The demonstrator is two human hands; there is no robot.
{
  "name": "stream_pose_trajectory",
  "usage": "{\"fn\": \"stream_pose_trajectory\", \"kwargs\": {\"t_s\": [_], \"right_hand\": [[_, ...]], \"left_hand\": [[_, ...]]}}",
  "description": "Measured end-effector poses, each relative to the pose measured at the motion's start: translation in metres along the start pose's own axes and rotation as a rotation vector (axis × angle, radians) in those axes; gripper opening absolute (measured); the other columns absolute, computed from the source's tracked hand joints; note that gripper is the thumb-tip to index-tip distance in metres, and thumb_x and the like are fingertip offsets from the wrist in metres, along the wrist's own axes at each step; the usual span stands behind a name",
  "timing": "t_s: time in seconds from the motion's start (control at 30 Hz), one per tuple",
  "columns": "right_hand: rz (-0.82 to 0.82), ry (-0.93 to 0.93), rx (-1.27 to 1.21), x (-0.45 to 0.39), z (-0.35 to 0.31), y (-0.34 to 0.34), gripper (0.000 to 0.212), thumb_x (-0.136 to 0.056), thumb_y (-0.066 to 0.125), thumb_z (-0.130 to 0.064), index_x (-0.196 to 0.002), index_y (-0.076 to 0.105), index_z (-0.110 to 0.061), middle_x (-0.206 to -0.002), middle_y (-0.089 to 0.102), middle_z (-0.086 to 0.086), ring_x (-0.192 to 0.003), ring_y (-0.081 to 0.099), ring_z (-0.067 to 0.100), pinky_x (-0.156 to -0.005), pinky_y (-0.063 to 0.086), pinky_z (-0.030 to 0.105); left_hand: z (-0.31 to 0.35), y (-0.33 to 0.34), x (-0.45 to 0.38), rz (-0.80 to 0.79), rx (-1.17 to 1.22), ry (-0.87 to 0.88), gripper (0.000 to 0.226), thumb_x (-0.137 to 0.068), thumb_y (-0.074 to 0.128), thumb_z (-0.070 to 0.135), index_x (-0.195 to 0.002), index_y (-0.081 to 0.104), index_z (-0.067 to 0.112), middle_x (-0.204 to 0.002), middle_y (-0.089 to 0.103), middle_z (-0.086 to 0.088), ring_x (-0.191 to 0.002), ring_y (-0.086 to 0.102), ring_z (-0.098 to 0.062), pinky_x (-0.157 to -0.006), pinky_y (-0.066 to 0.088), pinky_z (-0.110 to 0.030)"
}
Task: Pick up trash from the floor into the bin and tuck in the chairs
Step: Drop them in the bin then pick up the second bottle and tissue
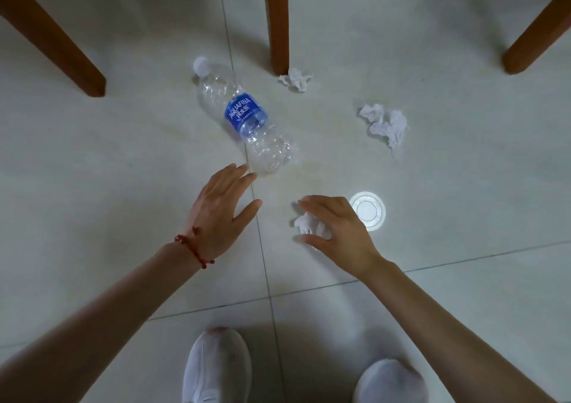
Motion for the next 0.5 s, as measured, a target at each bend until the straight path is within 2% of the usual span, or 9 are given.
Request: {"fn": "stream_pose_trajectory", "kwargs": {"t_s": [0.07, 0.17, 0.23, 0.3, 0.37, 0.4, 0.47, 0.5], "right_hand": [[-0.055, -0.049, 0.056, 0.002, 0.002, 0.006, 0.047, -0.074, 0.063, -0.047, -0.116, 0.061, -0.023, -0.119, 0.061, 0.000, -0.106, 0.046, 0.015, -0.091, 0.042, 0.025], [-0.115, -0.172, 0.173, 0.011, 0.000, 0.013, 0.042, -0.072, 0.071, -0.031, -0.112, 0.062, -0.020, -0.121, 0.060, 0.003, -0.103, 0.052, 0.022, -0.087, 0.045, 0.030], [-0.119, -0.225, 0.222, 0.012, -0.004, 0.014, 0.037, -0.070, 0.074, -0.016, -0.106, 0.064, -0.015, -0.116, 0.061, 0.006, -0.095, 0.056, 0.025, -0.078, 0.050, 0.030], [-0.101, -0.225, 0.230, 0.011, -0.007, 0.013, 0.028, -0.072, 0.068, -0.006, -0.099, 0.065, -0.012, -0.108, 0.062, 0.008, -0.088, 0.059, 0.026, -0.066, 0.055, 0.031], [-0.092, -0.182, 0.190, 0.011, -0.005, 0.014, 0.020, -0.076, 0.064, -0.002, -0.094, 0.066, -0.010, -0.100, 0.061, 0.008, -0.084, 0.060, 0.023, -0.061, 0.054, 0.031], [-0.093, -0.122, 0.123, 0.010, -0.003, 0.013, 0.018, -0.077, 0.064, -0.004, -0.093, 0.067, -0.011, -0.098, 0.061, 0.007, -0.081, 0.059, 0.016, -0.064, 0.052, 0.025], [-0.058, 0.079, -0.088, 0.008, 0.000, 0.005, 0.014, -0.079, 0.067, -0.008, -0.092, 0.070, -0.013, -0.094, 0.059, 0.001, -0.073, 0.054, -0.001, -0.068, 0.040, 0.007], [-0.019, 0.193, -0.200, 0.006, 0.002, -0.001, 0.014, -0.078, 0.069, -0.009, -0.090, 0.072, -0.016, -0.090, 0.060, -0.002, -0.071, 0.052, -0.004, -0.067, 0.038, 0.005]], "left_hand": [[-0.001, 0.001, 0.002, 0.010, 0.001, 0.008, 0.056, -0.091, 0.035, 0.048, -0.118, 0.056, 0.003, -0.123, 0.058, -0.021, -0.118, 0.050, -0.037, -0.098, 0.039, -0.047], [-0.002, 0.005, 0.004, 0.030, 0.026, 0.000, 0.061, -0.092, 0.030, 0.051, -0.118, 0.056, 0.002, -0.124, 0.057, -0.021, -0.119, 0.049, -0.036, -0.099, 0.037, -0.044], [-0.002, 0.008, 0.006, 0.036, 0.030, 0.010, 0.057, -0.091, 0.035, 0.048, -0.118, 0.056, 0.003, -0.124, 0.058, -0.020, -0.119, 0.049, -0.036, -0.098, 0.039, -0.045], [0.000, 0.011, 0.008, 0.041, 0.030, 0.011, 0.050, -0.087, 0.043, 0.039, -0.118, 0.057, 0.002, -0.124, 0.058, -0.020, -0.119, 0.049, -0.036, -0.098, 0.040, -0.047], [0.001, 0.011, 0.010, 0.034, 0.047, -0.006, 0.049, -0.085, 0.043, 0.036, -0.118, 0.057, 0.002, -0.125, 0.057, -0.020, -0.120, 0.049, -0.036, -0.098, 0.039, -0.046], [0.001, 0.010, 0.010, 0.034, 0.052, -0.012, 0.050, -0.085, 0.043, 0.037, -0.118, 0.057, 0.002, -0.125, 0.057, -0.020, -0.120, 0.049, -0.036, -0.098, 0.038, -0.046], [0.001, 0.008, 0.010, 0.045, 0.057, -0.010, 0.052, -0.086, 0.042, 0.040, -0.118, 0.057, 0.002, -0.125, 0.057, -0.019, -0.120, 0.049, -0.036, -0.098, 0.037, -0.045], [0.001, 0.007, 0.009, 0.050, 0.059, -0.009, 0.053, -0.086, 0.041, 0.042, -0.118, 0.057, 0.002, -0.125, 0.057, -0.019, -0.120, 0.049, -0.036, -0.098, 0.037, -0.044]]}}
Point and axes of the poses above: each hand's wrist, its own x-axis away from the middle knuckle, its own y-axis out of the palm, z = x × y, the point moved 6 cm from there along -x, towards the middle knuckle
